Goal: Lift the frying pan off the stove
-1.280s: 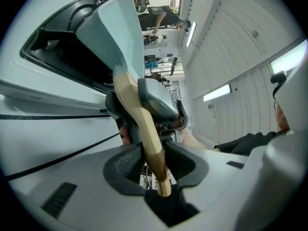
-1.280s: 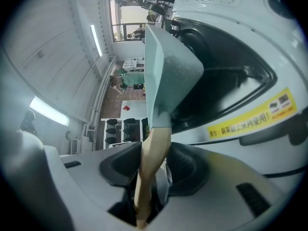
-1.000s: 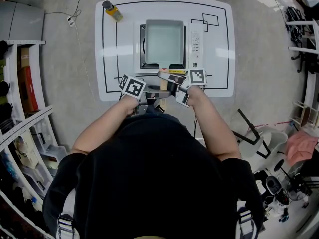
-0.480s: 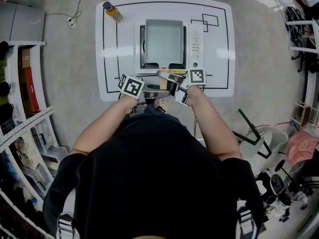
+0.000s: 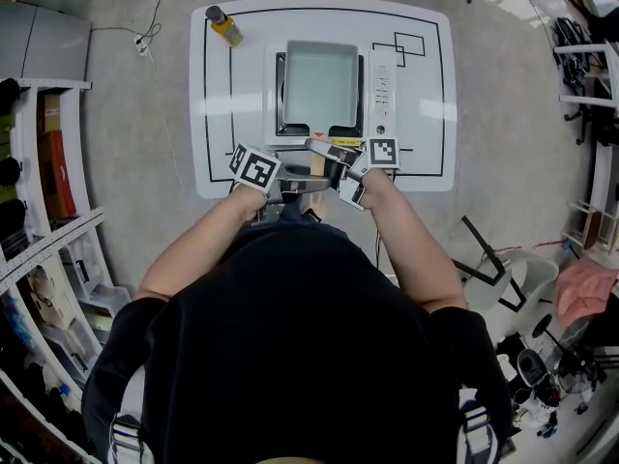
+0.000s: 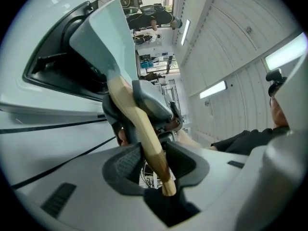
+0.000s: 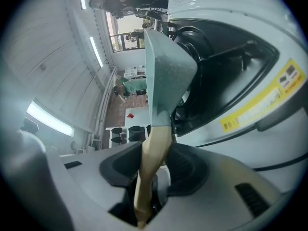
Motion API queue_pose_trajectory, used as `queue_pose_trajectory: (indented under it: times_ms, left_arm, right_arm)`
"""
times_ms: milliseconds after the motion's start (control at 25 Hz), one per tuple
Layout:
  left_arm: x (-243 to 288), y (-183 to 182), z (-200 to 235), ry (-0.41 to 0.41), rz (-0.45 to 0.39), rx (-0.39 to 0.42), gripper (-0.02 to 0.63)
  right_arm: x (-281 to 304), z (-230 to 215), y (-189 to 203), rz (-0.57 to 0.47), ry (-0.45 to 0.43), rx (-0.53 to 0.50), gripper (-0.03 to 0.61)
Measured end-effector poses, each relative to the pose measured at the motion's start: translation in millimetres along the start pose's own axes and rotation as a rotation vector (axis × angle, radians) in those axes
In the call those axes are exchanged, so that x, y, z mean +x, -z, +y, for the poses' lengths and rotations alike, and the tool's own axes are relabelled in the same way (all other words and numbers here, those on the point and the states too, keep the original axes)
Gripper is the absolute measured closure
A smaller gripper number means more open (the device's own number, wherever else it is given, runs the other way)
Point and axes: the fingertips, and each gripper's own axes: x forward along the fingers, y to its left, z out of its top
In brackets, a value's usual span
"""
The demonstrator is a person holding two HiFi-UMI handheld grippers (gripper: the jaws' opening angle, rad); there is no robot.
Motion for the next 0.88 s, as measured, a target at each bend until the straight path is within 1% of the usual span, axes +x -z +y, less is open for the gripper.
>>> queue_pose_trajectory:
  times_ms: [80, 280, 440, 600, 880]
  left_arm:
    - [-1, -1, -4, 0.005, -0.002, 0.003, 0.469]
    - [-7, 2, 2, -0.007, 0.004, 0.022, 0.468]
    - [-6, 2, -3, 0.002, 0.000, 0.025, 0.468]
    - [-10, 5, -7, 0.007, 0.002, 0.033, 0.466]
    - [-14, 5, -15, 0.012, -0.011, 0.054, 0.467]
  right_arm:
    - [0, -1, 0, -0.005, 0.006, 0.006, 0.430]
    - [1, 2, 2, -0.004, 0.011, -0.020, 0.430]
    - [2, 7, 4, -0.012, 0.007, 0.004, 0.430]
    - [4, 8, 6, -0.010, 0.011, -0.022, 0.430]
    - [5, 18, 11, -0.020, -0.001, -0.028, 0.430]
